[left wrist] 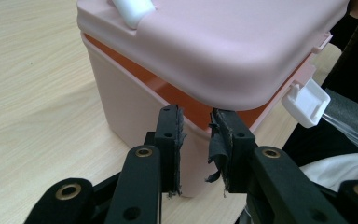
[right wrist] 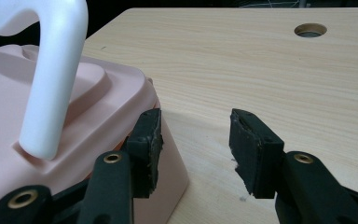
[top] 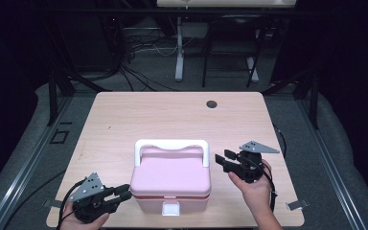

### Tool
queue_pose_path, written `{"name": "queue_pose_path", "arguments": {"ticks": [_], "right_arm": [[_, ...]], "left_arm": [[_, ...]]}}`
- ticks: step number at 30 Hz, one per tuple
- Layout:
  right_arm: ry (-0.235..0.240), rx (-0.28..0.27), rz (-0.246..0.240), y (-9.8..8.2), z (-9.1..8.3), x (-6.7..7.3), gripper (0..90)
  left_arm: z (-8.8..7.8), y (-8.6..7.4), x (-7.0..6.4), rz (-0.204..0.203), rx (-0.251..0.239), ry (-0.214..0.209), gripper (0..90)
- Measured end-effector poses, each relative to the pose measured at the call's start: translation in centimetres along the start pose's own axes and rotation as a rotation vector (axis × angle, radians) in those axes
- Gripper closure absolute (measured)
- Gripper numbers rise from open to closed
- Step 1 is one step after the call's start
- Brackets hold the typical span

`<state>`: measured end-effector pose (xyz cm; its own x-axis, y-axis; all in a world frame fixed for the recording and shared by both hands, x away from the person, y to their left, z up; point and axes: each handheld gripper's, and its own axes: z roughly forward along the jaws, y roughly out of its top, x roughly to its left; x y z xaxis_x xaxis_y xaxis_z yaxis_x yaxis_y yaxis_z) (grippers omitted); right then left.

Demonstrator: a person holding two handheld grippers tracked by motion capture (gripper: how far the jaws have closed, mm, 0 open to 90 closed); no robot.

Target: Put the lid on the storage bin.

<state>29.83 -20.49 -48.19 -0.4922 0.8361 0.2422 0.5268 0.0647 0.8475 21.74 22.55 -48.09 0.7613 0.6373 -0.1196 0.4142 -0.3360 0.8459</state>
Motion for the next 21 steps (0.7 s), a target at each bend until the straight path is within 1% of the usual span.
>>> {"name": "queue_pose_path", "arguments": {"ticks": [1, 2, 4, 11, 14, 17, 21], "right_arm": [[0.0, 0.0, 0.0, 0.0, 0.0, 0.0, 53.9], [0.001, 0.0, 0.001, 0.0, 0.01, 0.01, 53.9], [0.0, 0.002, 0.003, -0.01, 0.03, 0.02, 53.9], [0.0, 0.005, 0.004, -0.01, 0.03, 0.0, 53.6], [0.004, 0.001, 0.018, -0.13, 0.14, -0.02, 53.3], [0.002, 0.004, 0.017, -0.18, 0.21, -0.06, 53.3], [0.003, 0.0, 0.017, -0.18, 0.19, -0.09, 53.3]], "left_arm": [[-0.01, -0.03, 0.02, 0.0, 0.004, 0.001, 72.4], [0.05, -0.11, 0.05, -0.001, -0.004, 0.001, 72.4], [0.04, -0.2, 0.13, 0.0, 0.004, 0.005, 72.4], [0.09, -0.29, 0.22, -0.007, 0.005, 0.004, 72.4], [0.11, -0.33, 0.33, -0.009, 0.009, 0.006, 72.4], [0.12, -0.34, 0.39, -0.005, 0.011, 0.006, 72.4], [0.19, -0.4, 0.4, -0.015, 0.007, 0.008, 72.4]]}}
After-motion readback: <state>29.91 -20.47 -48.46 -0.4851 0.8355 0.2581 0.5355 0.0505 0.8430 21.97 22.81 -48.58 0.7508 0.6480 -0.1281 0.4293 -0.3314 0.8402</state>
